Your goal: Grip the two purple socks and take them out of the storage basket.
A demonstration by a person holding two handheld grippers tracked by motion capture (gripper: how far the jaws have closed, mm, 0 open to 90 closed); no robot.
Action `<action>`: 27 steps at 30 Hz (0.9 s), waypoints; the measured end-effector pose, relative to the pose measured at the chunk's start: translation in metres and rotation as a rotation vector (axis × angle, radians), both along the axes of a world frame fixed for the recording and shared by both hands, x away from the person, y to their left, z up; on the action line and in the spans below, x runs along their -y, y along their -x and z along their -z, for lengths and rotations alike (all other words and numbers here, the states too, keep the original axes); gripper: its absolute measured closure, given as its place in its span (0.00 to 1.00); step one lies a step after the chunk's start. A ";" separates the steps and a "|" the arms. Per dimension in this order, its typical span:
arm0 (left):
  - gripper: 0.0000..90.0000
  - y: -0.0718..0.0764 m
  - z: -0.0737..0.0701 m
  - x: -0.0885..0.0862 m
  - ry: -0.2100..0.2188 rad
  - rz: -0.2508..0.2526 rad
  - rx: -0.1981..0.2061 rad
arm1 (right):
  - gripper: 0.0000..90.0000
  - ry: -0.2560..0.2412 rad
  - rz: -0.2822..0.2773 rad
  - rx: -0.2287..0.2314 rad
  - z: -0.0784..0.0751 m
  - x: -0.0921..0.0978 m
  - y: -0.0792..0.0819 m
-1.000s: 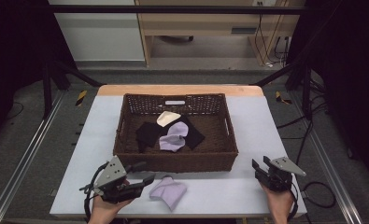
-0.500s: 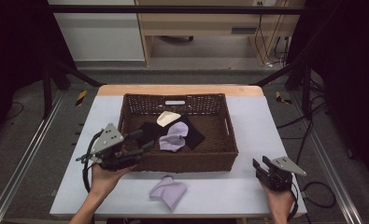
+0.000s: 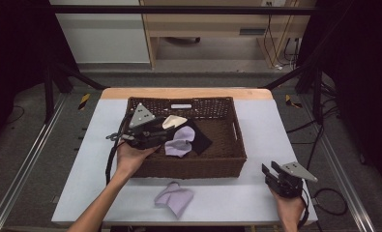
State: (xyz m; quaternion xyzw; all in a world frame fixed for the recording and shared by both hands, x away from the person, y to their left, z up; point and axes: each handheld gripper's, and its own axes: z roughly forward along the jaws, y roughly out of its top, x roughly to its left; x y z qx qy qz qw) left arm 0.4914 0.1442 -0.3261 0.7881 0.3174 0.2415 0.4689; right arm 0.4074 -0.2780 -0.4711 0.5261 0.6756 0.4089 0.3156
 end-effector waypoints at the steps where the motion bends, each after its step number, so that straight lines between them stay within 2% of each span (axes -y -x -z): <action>1: 0.54 -0.004 0.001 0.002 0.003 -0.006 -0.003 | 0.65 0.000 0.001 0.000 0.000 0.000 0.000; 5: 0.55 -0.020 0.008 0.011 0.025 -0.017 -0.027 | 0.65 -0.001 0.001 -0.001 0.000 0.000 0.000; 10: 0.57 -0.037 0.022 0.023 0.005 -0.021 -0.067 | 0.65 -0.006 -0.001 -0.004 0.000 0.000 -0.001; 15: 0.57 -0.046 0.036 0.034 -0.036 -0.029 -0.097 | 0.65 -0.005 0.000 -0.007 0.001 0.001 -0.002; 21: 0.58 -0.052 0.051 0.042 -0.070 -0.013 -0.129 | 0.65 -0.009 0.000 -0.009 0.001 0.001 -0.002; 24: 0.57 -0.054 0.058 0.045 -0.107 -0.001 -0.156 | 0.64 -0.006 0.000 -0.008 0.001 0.001 -0.002; 25: 0.57 -0.054 0.059 0.047 -0.128 -0.003 -0.154 | 0.64 -0.008 0.000 -0.009 0.001 0.001 -0.002; 27: 0.57 -0.054 0.061 0.048 -0.139 0.010 -0.158 | 0.63 -0.010 0.000 -0.014 0.001 0.000 -0.002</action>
